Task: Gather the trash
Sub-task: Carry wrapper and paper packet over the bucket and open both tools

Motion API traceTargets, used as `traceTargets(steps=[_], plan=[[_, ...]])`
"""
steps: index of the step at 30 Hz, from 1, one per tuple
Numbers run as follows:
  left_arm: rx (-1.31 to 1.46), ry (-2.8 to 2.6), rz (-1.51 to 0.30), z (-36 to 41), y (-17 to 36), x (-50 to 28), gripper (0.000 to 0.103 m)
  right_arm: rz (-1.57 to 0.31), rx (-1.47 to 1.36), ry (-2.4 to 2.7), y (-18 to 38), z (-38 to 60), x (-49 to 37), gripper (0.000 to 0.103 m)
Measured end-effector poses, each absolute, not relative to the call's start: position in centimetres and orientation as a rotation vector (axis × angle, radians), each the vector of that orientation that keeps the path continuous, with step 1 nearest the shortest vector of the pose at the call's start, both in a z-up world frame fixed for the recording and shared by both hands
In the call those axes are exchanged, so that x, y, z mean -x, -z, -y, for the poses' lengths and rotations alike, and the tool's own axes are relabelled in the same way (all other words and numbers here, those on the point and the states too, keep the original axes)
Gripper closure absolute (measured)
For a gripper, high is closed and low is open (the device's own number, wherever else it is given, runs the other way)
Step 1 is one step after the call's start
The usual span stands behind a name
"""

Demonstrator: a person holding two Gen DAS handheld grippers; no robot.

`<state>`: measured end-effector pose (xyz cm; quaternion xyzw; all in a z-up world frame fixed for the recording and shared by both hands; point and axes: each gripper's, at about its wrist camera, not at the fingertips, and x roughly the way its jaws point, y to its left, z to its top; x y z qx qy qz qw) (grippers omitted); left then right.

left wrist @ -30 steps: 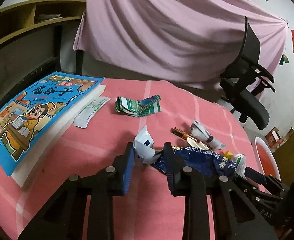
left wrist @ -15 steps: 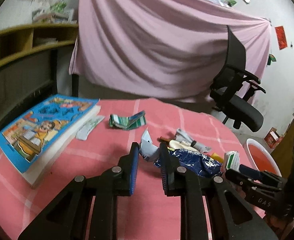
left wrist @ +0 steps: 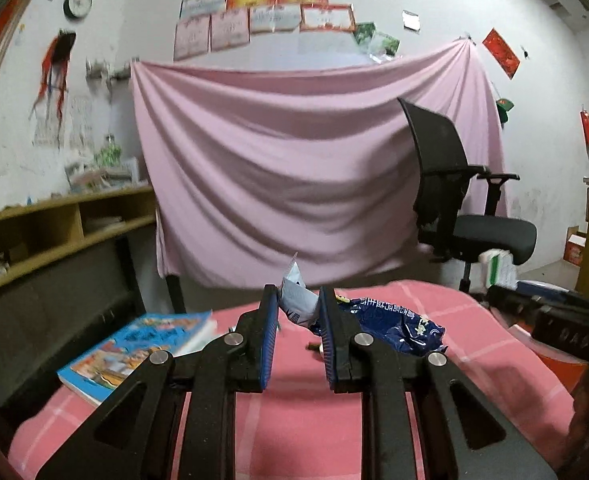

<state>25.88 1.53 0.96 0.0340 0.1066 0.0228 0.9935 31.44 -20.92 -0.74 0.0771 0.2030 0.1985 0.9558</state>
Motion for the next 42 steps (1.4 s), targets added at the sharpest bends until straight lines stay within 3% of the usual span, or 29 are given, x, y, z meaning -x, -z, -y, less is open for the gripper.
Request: traceTargets(steps=[8,16,31,42], plan=[[-0.078,0.039,-0.128,1.6,-2.5,-23.8,0.086,-0.198,-0.181,-0.291,-1.9,25.2,-28.7,0.054],[-0.065,0.162,-0.135,7.8,-5.3,-24.5,0.086,-0.13,-0.199,-0.166,-2.8,31.4,-27.6,0.054],[-0.066,0.351,-0.366,19.9,-5.4,-31.2,0.086,-0.317,-0.342,0.025,-0.2,41.6,-30.5,0.054],[-0.027,0.336,-0.527,23.1,-2.7,-34.2,0.086,-0.438,-0.397,0.015,1.8,43.2,-31.2,0.054]])
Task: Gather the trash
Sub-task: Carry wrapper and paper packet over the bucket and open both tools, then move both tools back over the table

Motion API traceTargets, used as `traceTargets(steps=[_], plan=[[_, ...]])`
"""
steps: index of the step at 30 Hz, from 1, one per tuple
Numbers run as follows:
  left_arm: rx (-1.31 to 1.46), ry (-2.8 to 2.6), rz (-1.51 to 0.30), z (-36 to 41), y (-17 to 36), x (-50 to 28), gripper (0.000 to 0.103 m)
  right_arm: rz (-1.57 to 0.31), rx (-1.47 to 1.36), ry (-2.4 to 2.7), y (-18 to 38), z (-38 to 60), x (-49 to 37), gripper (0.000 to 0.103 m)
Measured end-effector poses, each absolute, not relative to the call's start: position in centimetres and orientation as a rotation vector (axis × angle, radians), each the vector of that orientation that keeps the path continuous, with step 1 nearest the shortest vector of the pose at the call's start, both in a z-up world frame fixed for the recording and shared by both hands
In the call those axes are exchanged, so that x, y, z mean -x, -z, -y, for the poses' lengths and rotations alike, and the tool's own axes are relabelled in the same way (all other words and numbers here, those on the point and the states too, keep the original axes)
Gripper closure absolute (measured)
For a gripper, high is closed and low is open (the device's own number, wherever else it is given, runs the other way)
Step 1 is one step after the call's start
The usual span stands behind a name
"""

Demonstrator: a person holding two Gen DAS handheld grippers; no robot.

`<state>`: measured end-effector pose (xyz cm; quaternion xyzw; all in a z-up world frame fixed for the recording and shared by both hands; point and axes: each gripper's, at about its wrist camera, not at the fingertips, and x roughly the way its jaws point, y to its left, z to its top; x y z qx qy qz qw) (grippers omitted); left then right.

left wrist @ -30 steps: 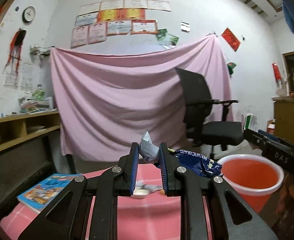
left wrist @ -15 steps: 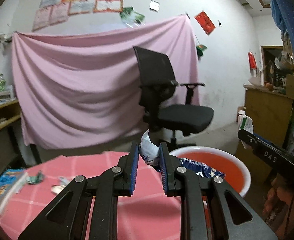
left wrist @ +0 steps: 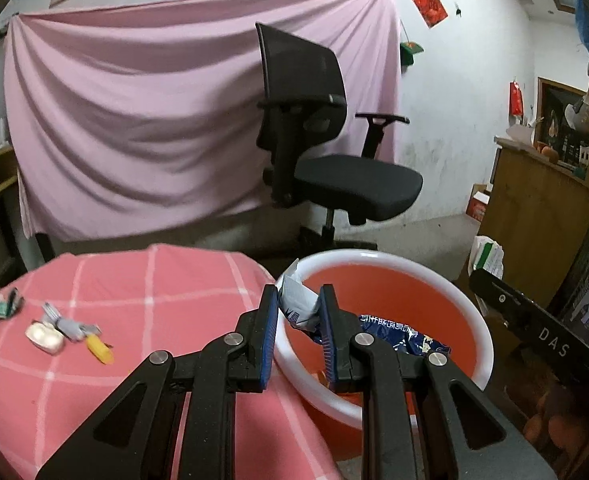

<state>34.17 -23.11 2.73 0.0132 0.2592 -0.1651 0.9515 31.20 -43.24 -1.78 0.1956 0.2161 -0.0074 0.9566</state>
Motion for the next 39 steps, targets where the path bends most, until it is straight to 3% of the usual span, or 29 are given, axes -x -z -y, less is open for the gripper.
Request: traceTargets(steps=[5,10,16,20,26,33,36,39], plan=[[-0.019,0.36,-0.592,23.6,-2.2,-35.2,0.085,-0.485,-0.419,0.014,2.4,43.9,-31.7,0.054],[0.004,0.352,-0.633,23.2,-2.0,-35.7,0.072,-0.508,-0.431,0.015,2.8,44.2,-31.8,0.05],[0.02,0.335,-0.61,22.0,-2.6,-35.2,0.071,-0.482,-0.42,0.014,2.4,44.0,-31.3,0.047],[0.04,0.32,-0.568,20.7,-3.3,-34.4,0.064,-0.436,-0.397,0.006,1.5,43.3,-30.9,0.047],[0.066,0.282,-0.507,17.7,-5.2,-33.4,0.062,-0.353,-0.37,-0.013,-0.5,41.4,-30.4,0.036],[0.124,0.166,-0.333,12.0,-7.9,-30.9,0.038,-0.208,-0.34,-0.065,-3.0,37.9,-29.4,0.02],[0.124,0.123,-0.277,9.6,-8.3,-29.5,0.016,-0.14,-0.355,-0.088,-3.9,36.6,-28.9,0.017],[0.14,0.073,-0.206,6.9,-8.2,-27.8,0.004,-0.081,-0.365,-0.111,-4.4,35.0,-28.5,0.0]])
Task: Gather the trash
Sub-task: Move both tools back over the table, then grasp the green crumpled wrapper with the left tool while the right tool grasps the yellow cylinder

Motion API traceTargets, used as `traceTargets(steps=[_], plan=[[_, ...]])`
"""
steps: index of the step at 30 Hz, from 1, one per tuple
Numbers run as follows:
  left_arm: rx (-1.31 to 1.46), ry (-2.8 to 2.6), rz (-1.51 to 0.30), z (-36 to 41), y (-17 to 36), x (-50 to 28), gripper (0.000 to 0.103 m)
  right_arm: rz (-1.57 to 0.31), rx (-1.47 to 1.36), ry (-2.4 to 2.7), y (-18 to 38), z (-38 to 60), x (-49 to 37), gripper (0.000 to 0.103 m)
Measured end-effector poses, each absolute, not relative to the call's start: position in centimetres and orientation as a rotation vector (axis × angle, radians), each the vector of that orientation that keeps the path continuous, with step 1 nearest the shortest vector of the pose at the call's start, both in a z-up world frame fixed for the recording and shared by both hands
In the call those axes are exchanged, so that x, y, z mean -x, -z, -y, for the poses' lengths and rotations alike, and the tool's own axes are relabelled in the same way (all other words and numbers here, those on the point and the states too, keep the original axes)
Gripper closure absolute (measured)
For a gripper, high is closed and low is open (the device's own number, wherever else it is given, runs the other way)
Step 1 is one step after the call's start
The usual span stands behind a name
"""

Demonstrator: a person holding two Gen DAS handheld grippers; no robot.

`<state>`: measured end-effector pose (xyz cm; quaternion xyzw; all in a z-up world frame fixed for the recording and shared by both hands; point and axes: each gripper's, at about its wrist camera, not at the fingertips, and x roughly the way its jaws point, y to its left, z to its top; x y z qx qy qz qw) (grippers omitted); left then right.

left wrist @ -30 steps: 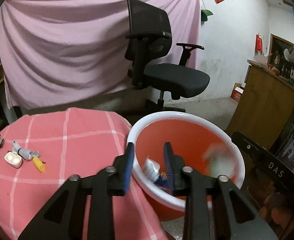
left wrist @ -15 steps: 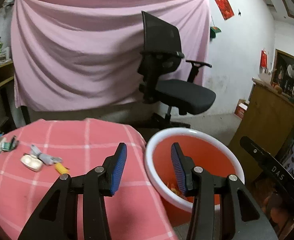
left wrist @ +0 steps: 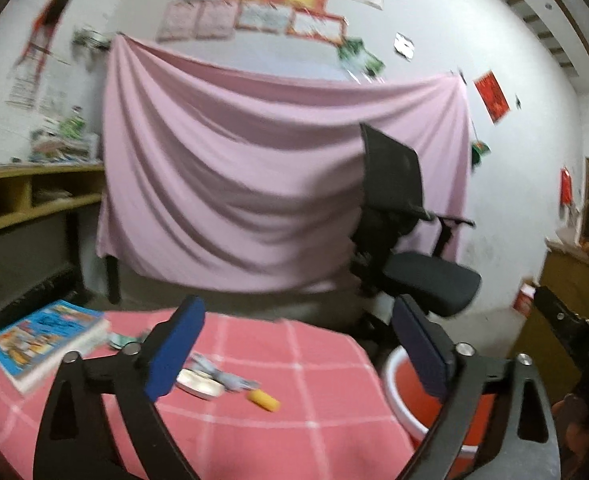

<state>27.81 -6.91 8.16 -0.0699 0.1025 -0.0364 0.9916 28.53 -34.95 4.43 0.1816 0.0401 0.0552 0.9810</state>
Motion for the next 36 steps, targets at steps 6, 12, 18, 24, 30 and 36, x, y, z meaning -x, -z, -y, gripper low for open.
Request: traceTargets(steps=[6,12,18,24,30,36], plan=[[0.145,-0.014,-0.135,2.0,-7.1,-25.6,0.002,-0.043,-0.336,-0.17,-5.0,31.4,-28.9,0.0],[0.113,-0.097,-0.119,-1.3,-5.2,-24.6,0.002,-0.04,-0.259,-0.223,-5.0,27.7,-29.2,0.0],[0.044,-0.134,-0.152,-3.5,-3.2,-24.6,0.002,-0.067,-0.184,-0.266,-4.3,24.3,-29.7,0.0],[0.04,-0.144,-0.27,-6.6,-1.3,-26.7,0.002,-0.132,-0.113,-0.296,-3.1,20.7,-31.0,0.0],[0.16,-0.16,-0.445,-10.0,0.3,-30.1,0.002,-0.263,-0.045,-0.302,-1.8,18.0,-33.3,0.0],[0.177,-0.14,-0.573,-11.1,1.7,-34.2,0.002,-0.421,-0.014,-0.296,0.1,17.0,-36.0,0.0]])
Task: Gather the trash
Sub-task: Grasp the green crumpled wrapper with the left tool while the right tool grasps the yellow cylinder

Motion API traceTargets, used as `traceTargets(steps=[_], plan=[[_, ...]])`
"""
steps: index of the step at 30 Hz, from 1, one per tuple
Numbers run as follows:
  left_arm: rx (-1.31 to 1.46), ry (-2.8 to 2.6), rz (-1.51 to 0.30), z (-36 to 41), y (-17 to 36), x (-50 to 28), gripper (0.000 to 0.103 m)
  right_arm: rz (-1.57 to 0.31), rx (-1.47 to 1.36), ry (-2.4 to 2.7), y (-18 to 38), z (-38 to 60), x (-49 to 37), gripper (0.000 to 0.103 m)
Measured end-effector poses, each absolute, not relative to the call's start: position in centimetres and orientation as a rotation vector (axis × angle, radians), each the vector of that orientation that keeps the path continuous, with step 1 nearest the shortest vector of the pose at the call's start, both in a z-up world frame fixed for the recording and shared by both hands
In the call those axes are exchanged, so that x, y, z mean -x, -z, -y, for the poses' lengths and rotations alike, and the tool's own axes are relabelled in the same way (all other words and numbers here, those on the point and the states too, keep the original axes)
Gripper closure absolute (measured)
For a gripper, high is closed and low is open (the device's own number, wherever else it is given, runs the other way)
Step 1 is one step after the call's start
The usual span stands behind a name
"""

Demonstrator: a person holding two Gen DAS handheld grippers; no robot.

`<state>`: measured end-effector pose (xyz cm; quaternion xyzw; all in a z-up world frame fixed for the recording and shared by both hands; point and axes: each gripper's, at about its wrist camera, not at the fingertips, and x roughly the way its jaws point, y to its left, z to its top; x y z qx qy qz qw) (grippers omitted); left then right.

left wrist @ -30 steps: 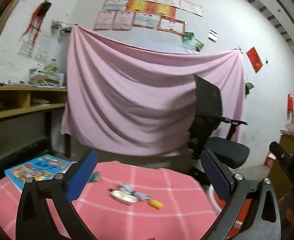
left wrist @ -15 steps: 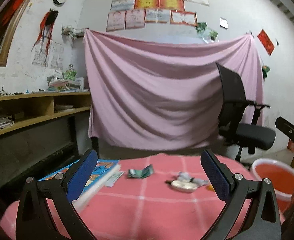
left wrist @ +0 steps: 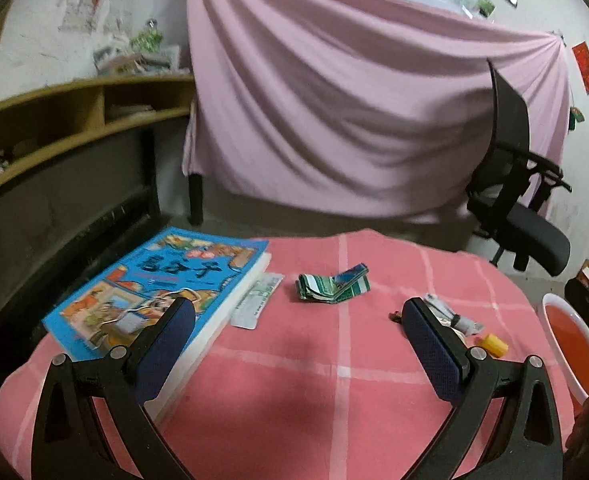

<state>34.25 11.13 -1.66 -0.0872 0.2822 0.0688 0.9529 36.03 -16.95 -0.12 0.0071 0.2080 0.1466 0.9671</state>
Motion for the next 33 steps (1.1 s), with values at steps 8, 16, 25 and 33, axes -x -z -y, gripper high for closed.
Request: traceTargets(steps=[8,16,25,33], plan=[[0.182,-0.092,-0.672,-11.6,2.9,-37.9,0.002,-0.668,0.0,-0.363,2.8,16.4,-39.0,0.008],[0.124,-0.068,-0.762,-10.6,4.0,-41.7,0.002,-0.828,0.039,-0.444,4.7,15.1,-40.3,0.028],[0.175,-0.04,-0.853,-10.5,5.1,-44.0,0.01,-0.913,0.073,-0.475,5.8,14.2,-41.2,0.059],[0.222,-0.048,-0.887,-11.3,5.5,-44.7,0.042,-0.915,0.077,-0.483,5.9,14.1,-42.2,0.089]])
